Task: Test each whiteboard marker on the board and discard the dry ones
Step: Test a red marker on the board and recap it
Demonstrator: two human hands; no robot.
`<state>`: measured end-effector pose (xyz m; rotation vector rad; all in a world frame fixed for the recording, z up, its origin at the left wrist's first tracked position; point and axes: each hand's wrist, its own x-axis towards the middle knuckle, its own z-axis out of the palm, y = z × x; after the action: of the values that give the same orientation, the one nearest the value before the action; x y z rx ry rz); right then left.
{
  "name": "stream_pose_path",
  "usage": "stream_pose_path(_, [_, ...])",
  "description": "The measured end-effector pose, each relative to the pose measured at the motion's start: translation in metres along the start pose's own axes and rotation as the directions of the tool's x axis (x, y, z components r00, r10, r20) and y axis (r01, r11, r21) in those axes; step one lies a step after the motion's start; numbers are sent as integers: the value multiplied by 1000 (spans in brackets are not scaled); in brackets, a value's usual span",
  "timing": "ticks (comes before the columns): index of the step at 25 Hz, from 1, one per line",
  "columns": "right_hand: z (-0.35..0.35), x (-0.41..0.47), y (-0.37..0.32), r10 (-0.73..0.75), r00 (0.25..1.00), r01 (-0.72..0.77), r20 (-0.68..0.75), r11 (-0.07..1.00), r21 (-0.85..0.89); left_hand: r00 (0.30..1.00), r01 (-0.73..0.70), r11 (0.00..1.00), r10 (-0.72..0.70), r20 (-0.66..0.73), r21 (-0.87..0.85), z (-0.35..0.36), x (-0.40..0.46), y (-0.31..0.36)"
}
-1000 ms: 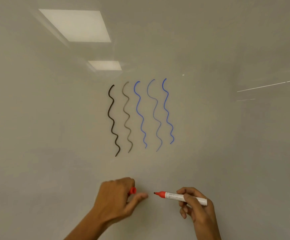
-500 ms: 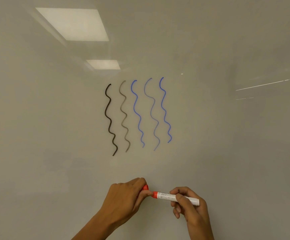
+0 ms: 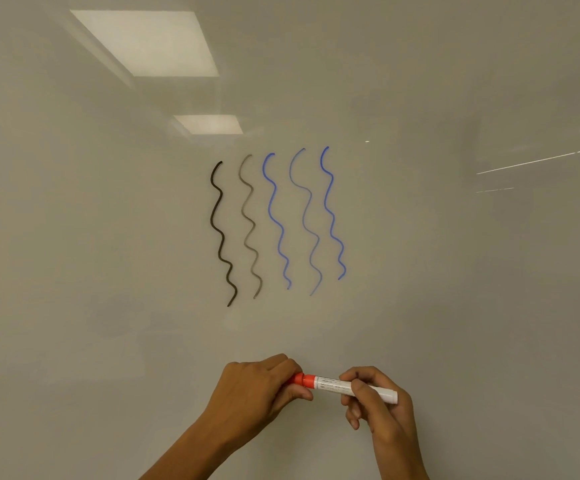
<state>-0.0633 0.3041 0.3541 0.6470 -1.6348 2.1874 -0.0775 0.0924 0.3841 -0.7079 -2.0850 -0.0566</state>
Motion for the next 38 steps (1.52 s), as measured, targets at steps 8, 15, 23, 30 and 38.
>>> stream_pose_path(8, [-3,2,1,23,999,-22,48,1000,-19,996,26,991,-14,90,-132,-3,-2,-2])
stream_pose_path(15, [-13,-7,-6,165,965,-127,204,974,-186,977,115,935,-45,209,-336,0,-16,3])
stream_pose_path(23, [-29,-41,-3,343,918,-244,200,885,-396,953,71,910,59,296,-409,22,-45,30])
stream_pose_path(30, [-57,-85,-5,352,935,-302,29,838,-455,931,19,828,190,312,-561,50,-50,65])
stream_pose_path(38, [-107,-146,-9,434,889,-450,-148,763,-464,858,108,683,303,415,-722,105,-72,137])
